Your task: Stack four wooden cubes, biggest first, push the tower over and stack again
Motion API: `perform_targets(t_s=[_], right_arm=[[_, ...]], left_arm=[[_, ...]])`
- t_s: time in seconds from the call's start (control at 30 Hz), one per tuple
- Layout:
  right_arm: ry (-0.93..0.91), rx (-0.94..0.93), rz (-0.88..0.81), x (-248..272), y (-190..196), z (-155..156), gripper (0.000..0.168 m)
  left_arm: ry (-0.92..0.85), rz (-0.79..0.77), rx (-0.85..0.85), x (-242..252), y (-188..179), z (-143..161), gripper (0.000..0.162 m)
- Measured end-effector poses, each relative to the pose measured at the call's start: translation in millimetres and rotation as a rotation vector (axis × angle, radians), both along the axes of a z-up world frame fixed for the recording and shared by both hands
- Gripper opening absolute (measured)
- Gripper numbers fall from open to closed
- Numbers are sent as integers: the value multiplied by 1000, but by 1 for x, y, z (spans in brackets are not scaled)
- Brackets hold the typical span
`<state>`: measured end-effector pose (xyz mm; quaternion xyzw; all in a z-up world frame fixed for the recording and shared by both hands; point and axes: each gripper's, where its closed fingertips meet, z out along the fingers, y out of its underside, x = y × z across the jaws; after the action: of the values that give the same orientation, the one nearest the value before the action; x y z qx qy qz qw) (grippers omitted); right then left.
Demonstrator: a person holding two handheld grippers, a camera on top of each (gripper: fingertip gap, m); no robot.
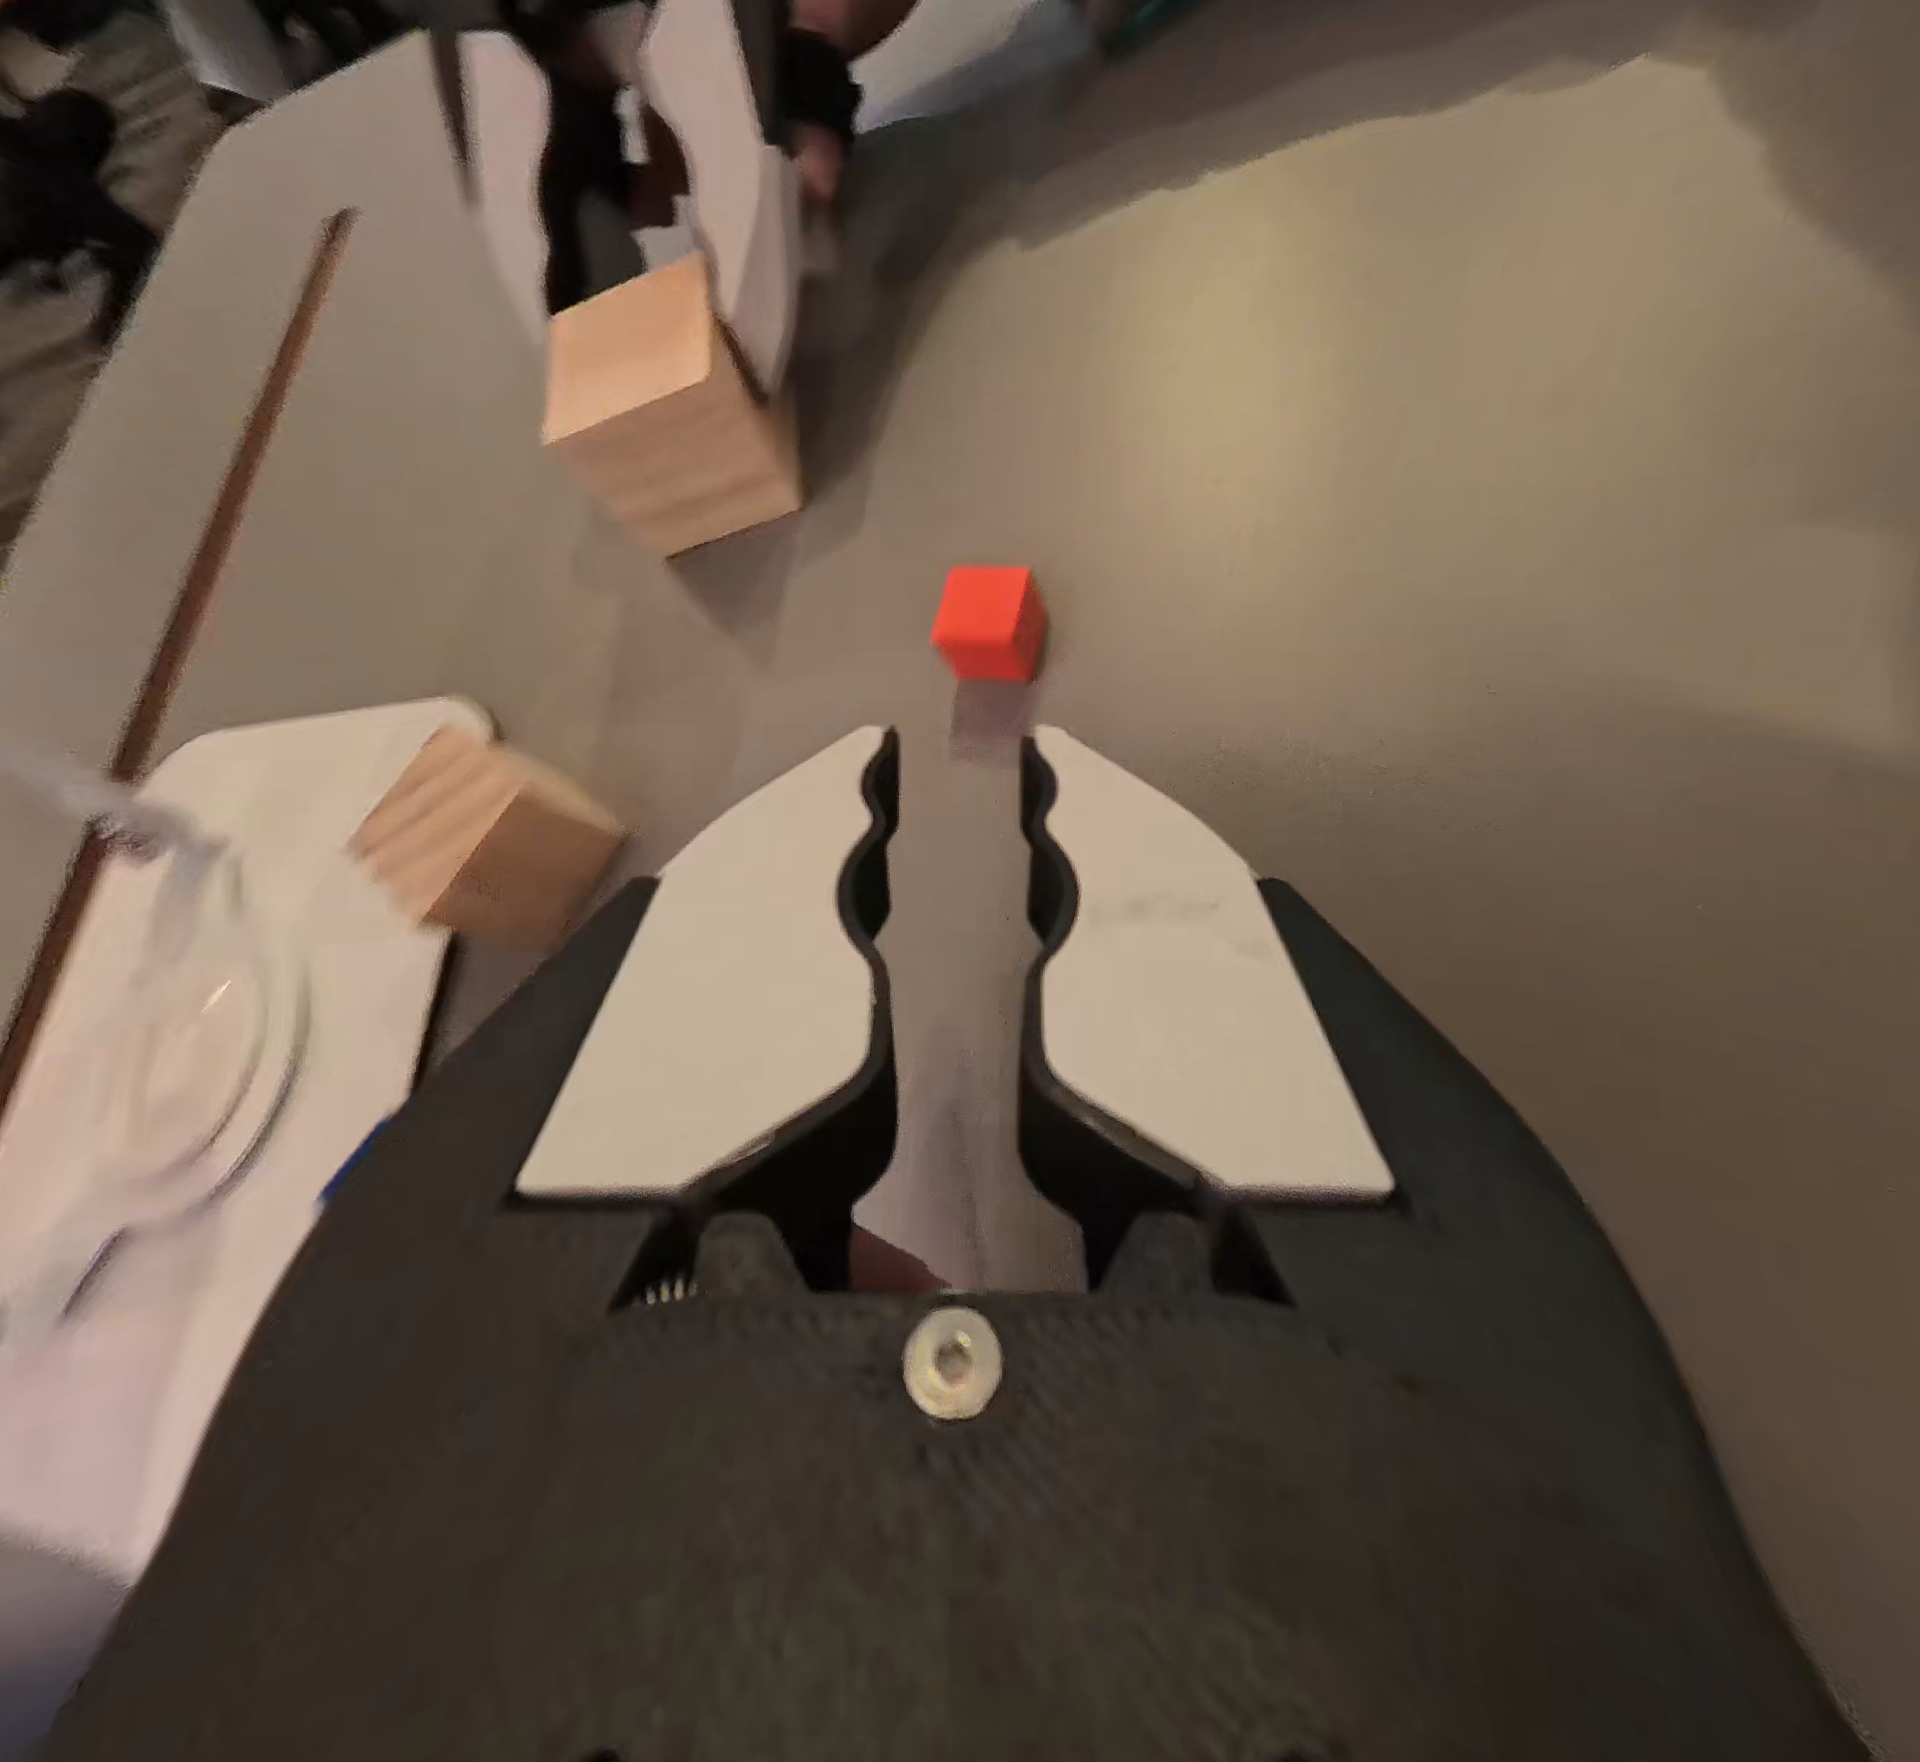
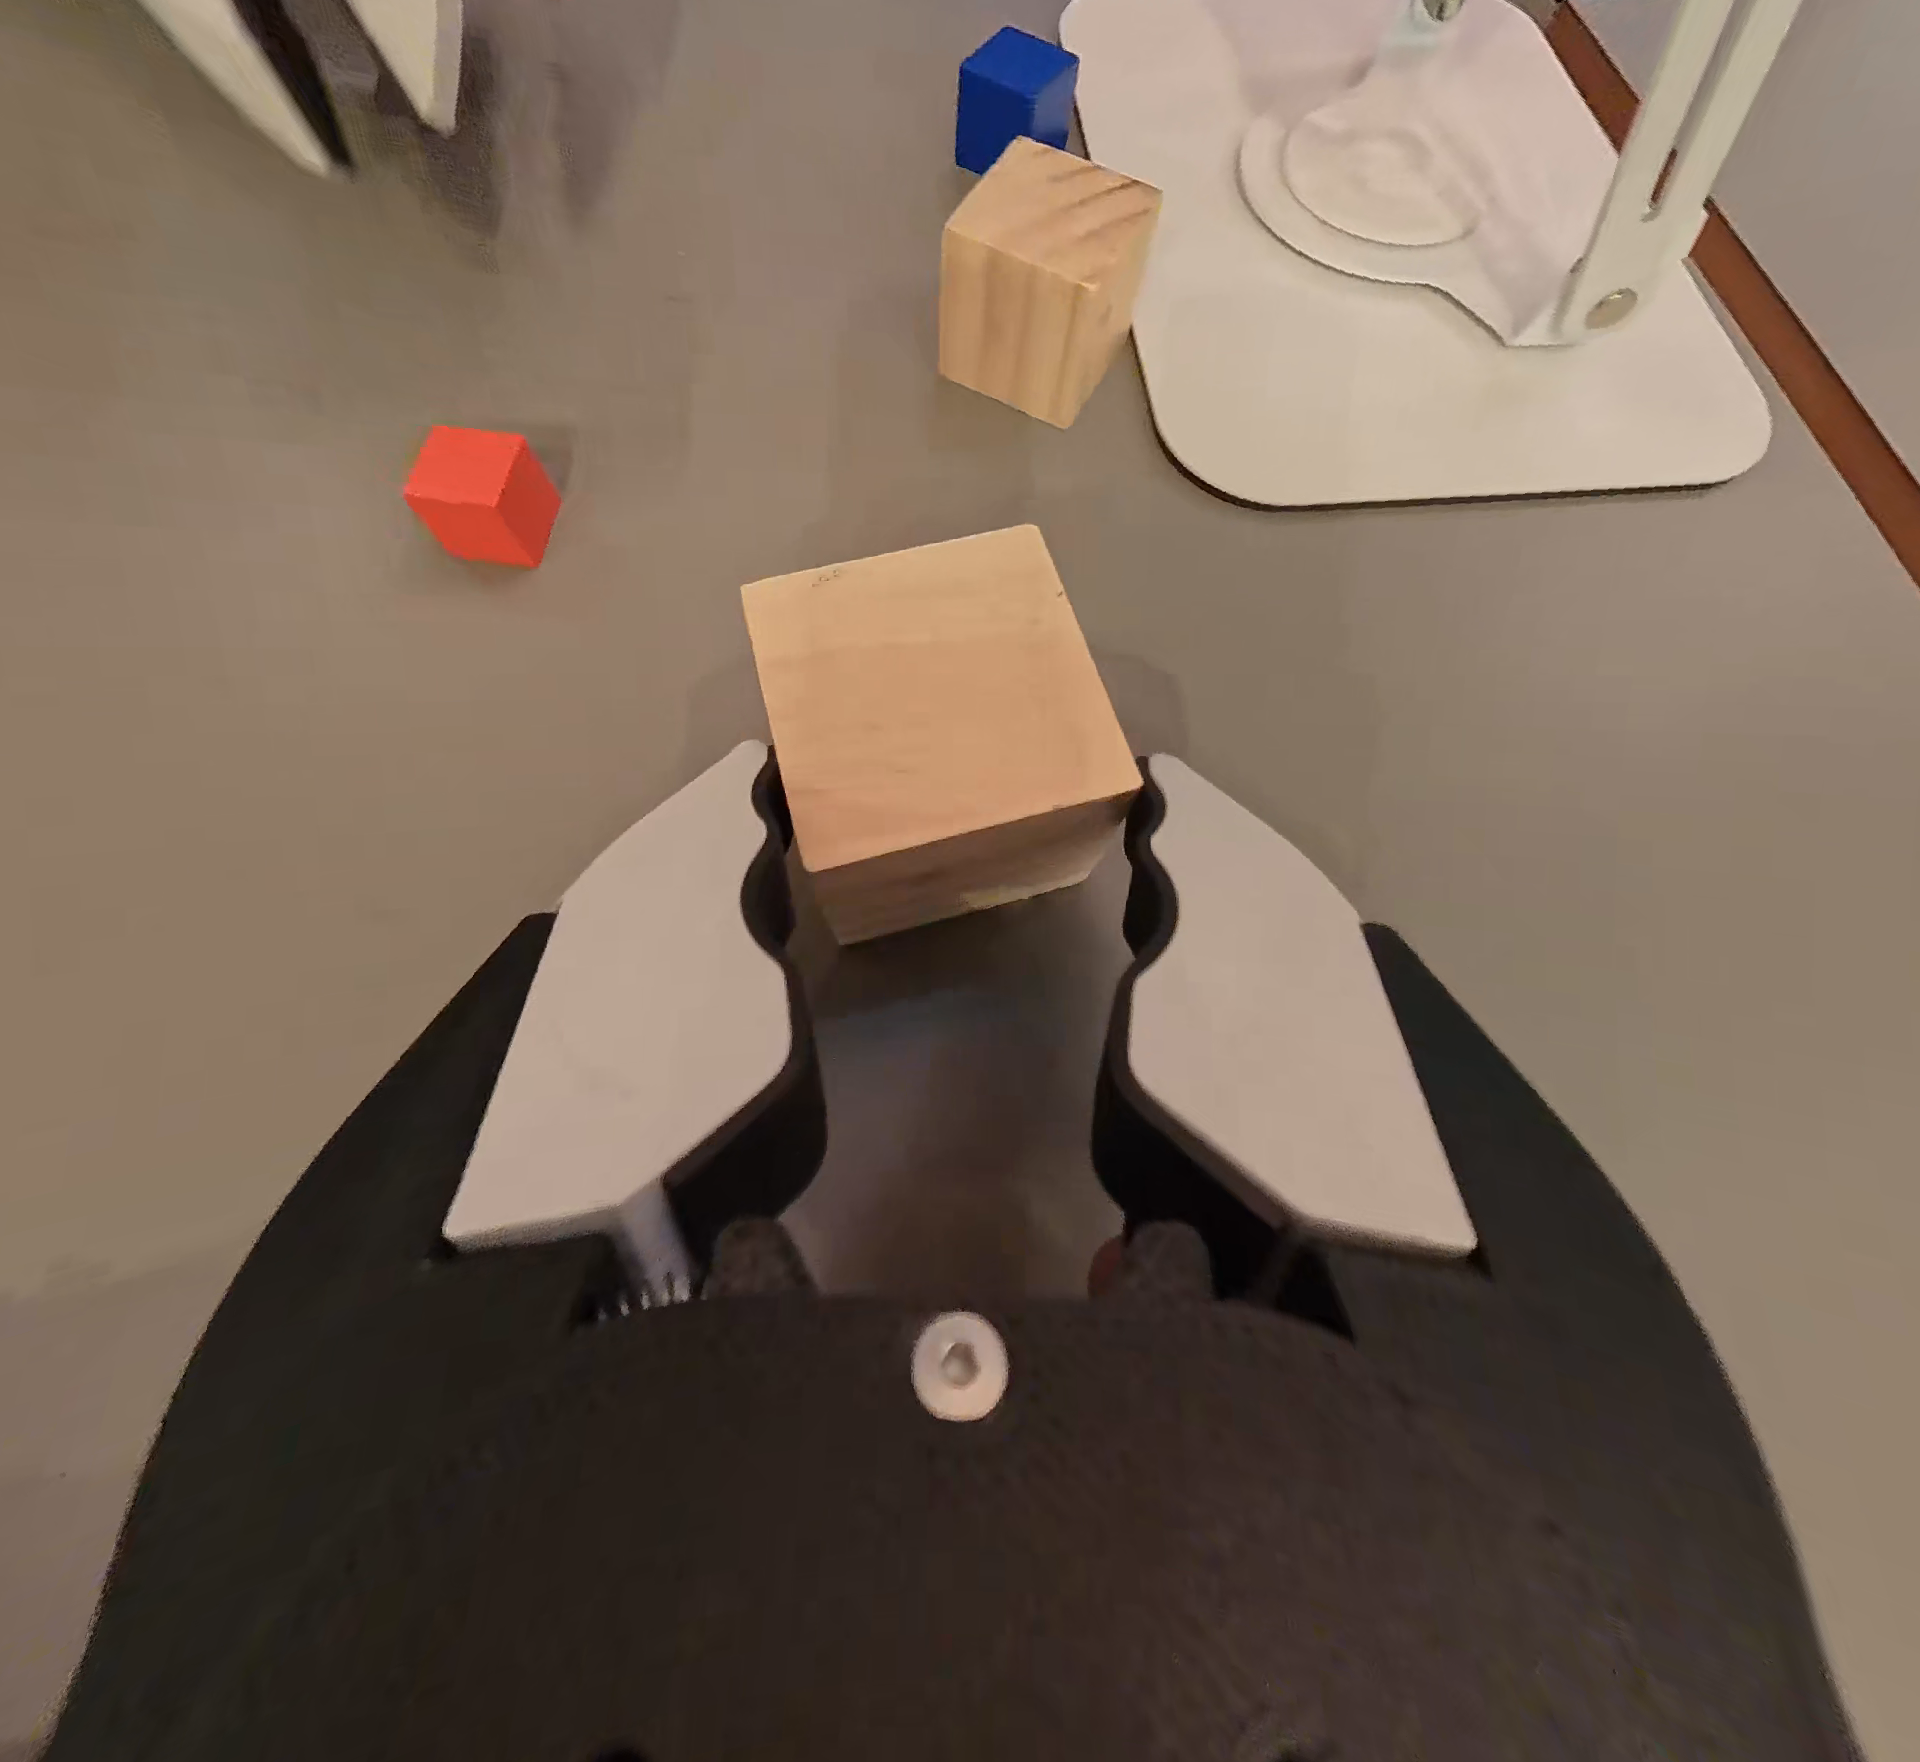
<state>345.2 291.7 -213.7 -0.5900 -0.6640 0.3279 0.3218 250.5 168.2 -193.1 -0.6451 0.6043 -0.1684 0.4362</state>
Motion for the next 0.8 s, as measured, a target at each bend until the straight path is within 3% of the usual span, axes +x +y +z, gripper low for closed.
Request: perform_targets(t_s=[0.17, 0.23, 0.3, 0.4, 0.57, 0.8], right_arm=[[0, 0, 16, 0, -5, 0, 63], [-1, -4, 18, 0, -5, 0, 63], [-2, -4, 22, 0, -6, 0, 63], [19, -7, 35, -1, -10, 3, 63], [63, -40, 137, -29, -47, 15, 63], [-25, -20, 288, -104, -120, 0, 63]], left_arm=[[76, -85, -114, 38, 10, -31, 49], [122, -107, -116, 46, 14, -38, 47], [142, -139, -149, 53, 12, -43, 24], [134, -123, -156, 56, 16, -42, 22], [121, -46, -154, 8, 7, -28, 22], [63, 157, -190, -96, -10, -35, 22]])
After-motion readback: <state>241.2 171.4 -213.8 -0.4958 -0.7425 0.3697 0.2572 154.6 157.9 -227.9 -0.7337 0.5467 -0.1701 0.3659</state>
